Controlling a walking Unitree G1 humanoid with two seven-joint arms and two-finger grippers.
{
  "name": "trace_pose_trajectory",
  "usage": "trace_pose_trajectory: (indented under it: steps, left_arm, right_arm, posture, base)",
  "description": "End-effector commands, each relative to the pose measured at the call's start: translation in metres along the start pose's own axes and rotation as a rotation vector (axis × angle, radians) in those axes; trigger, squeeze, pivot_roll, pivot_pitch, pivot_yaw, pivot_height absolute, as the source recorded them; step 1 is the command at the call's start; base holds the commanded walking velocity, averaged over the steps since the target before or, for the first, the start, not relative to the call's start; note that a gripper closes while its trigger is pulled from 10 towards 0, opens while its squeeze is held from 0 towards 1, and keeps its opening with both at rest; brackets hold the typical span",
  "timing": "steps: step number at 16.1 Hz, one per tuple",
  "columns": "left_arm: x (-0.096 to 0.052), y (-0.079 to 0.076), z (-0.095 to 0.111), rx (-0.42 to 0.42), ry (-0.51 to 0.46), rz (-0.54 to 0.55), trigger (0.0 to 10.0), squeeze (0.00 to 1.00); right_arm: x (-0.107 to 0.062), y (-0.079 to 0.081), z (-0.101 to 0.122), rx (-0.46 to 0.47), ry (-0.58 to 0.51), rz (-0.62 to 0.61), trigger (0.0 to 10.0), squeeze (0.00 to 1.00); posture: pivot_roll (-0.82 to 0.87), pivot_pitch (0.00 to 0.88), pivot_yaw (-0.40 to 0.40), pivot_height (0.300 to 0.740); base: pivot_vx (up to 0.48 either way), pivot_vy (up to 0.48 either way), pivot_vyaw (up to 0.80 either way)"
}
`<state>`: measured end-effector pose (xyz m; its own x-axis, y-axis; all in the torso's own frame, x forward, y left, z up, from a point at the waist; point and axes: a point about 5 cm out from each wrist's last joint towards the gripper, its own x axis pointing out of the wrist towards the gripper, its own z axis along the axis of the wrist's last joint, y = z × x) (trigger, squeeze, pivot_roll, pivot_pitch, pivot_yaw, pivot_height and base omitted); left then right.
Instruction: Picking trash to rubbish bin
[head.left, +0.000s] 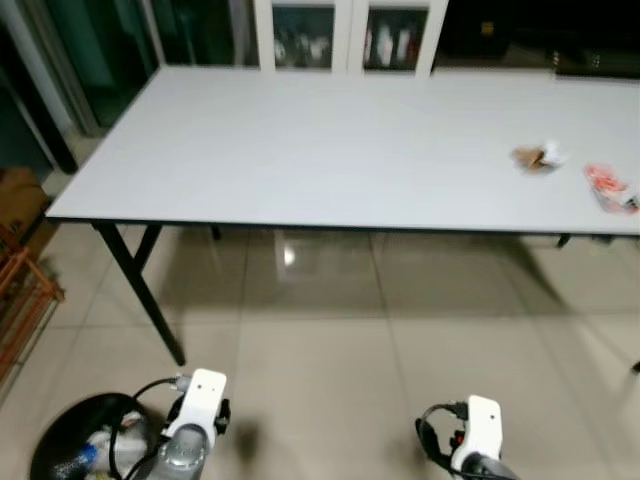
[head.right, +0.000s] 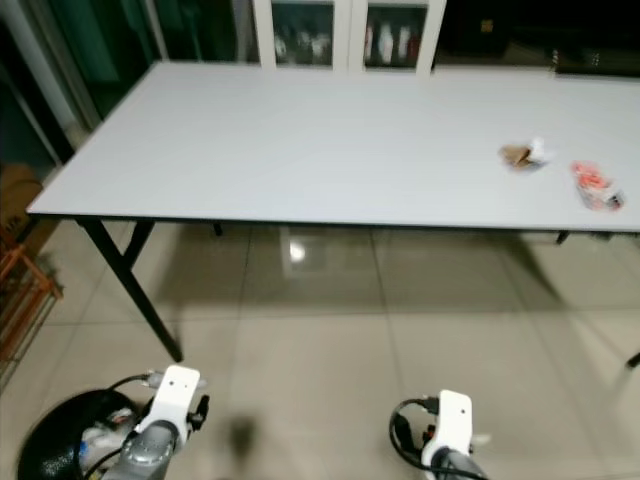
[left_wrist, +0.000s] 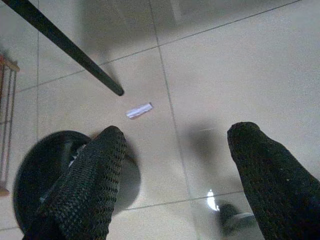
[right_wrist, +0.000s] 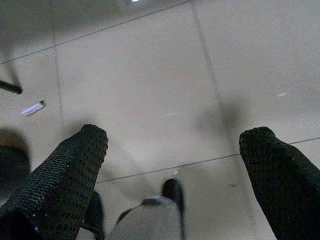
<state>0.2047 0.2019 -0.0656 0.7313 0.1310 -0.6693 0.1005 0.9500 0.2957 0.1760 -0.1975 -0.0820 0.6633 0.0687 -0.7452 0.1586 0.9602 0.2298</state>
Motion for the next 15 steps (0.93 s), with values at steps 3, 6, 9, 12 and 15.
trace_pose_trajectory:
  steps: [3,6,9,12,15]
  left_arm:
    - [0.0001,0.0079,-0.0021,0.014,0.011,0.018,10.0,0.0]
    - [-0.0004,0.007,-0.0036,0.011,0.017,0.018,10.0,0.0]
    - [-0.0006,0.0057,-0.004,0.008,0.017,0.016,10.0,0.0]
    - [-0.0007,0.0047,-0.004,0.005,0.018,0.014,10.0,0.0]
    - [-0.0006,0.0052,-0.004,0.002,0.02,0.016,10.0,0.0]
  right_arm:
    - [0.0014,0.0043,0.0007,0.004,-0.005,0.007,10.0,0.0]
    - [0.0007,0.0024,0.0002,0.005,-0.004,0.003,10.0,0.0]
    - [0.0002,0.001,-0.0003,0.005,-0.002,0.001,10.0,0.0]
    - [0.0,0.0004,-0.0002,0.003,-0.002,0.0,10.0,0.0]
    - [0.0003,0.0008,0.0003,0.004,-0.003,0.0,10.0,0.0]
  posture:
    - [-0.01,0.022,-0.041,0.74]
    - [-0.01,0.034,-0.045,0.74]
    - [-0.02,0.041,-0.049,0.74]
    - [-0.02,0.045,-0.052,0.74]
    - [-0.01,0.051,-0.052,0.74]
  base:
    - [0.0,-0.391,0.0]
    - [0.0,-0.39,0.0]
    - [0.0,-0.387,0.0]
    - [0.0,-0.39,0.0]
    - [0.0,-0.389,0.0]
